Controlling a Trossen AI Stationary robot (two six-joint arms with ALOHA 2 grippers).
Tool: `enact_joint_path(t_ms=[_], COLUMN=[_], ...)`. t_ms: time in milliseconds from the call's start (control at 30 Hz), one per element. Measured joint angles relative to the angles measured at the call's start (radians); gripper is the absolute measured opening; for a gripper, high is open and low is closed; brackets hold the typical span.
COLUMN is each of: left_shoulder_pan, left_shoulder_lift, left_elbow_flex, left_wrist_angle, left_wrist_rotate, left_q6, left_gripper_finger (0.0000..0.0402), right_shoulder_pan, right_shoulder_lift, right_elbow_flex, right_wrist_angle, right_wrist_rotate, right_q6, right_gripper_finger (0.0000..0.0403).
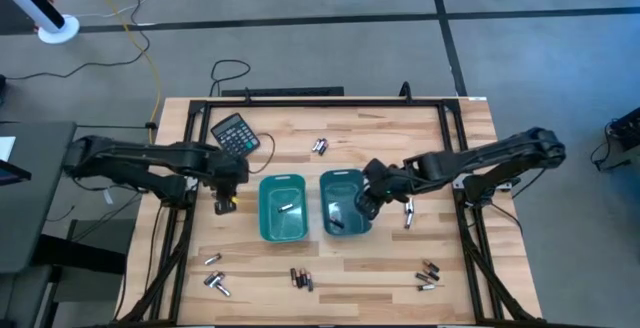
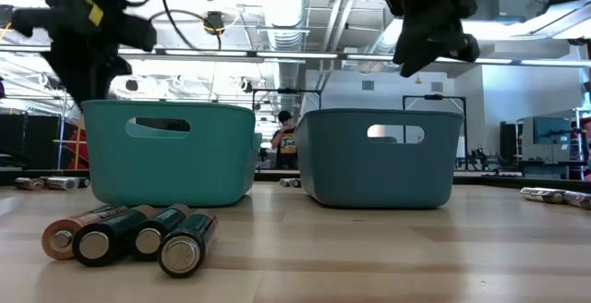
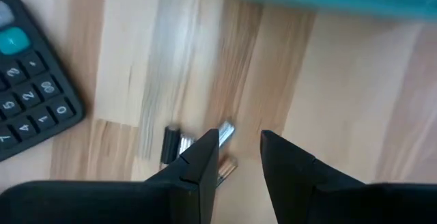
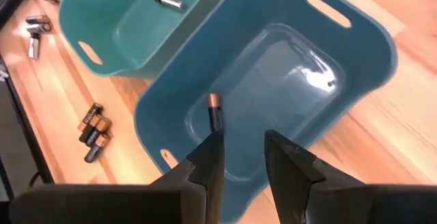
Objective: Sort batteries
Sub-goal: Put the silver battery into the green bin
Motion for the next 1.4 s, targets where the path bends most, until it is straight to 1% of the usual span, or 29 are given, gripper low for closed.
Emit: enact_joint_path(t_ms=[367, 700, 1000, 1400], left_shoulder_pan=[0.000, 0.005, 0.061, 0.059], left_shoulder_lift=[0.235, 0.371, 0.406, 0.406], left_elbow_flex=[0.000, 0.000, -0.001, -0.001], left_wrist_angle=[-0.021, 0.004, 0.023, 0.013], left_wrist_rotate=[0.012, 0.049, 0.083, 0.083], left_q6=[0.212, 0.306, 0.327, 0.359], left_gripper_finger=[0.0102, 0.0102, 0.0102, 0.0102], right_shoulder_pan=[0.002, 0.003, 0.003, 0.003], right_shoulder_lift=[0.012, 0.012, 0.012, 0.012], right_elbow_flex=[-0.001, -0.001, -0.001, -0.001], right_wrist_angle=[0.041, 0.041, 0.041, 0.041], right_wrist_rotate=[0.000, 0.000, 0.000, 0.000], right_q6=[-0.012, -0.011, -0.016, -0.019], right_gripper_finger=[0.0121, 0.0121, 0.0121, 0.0121])
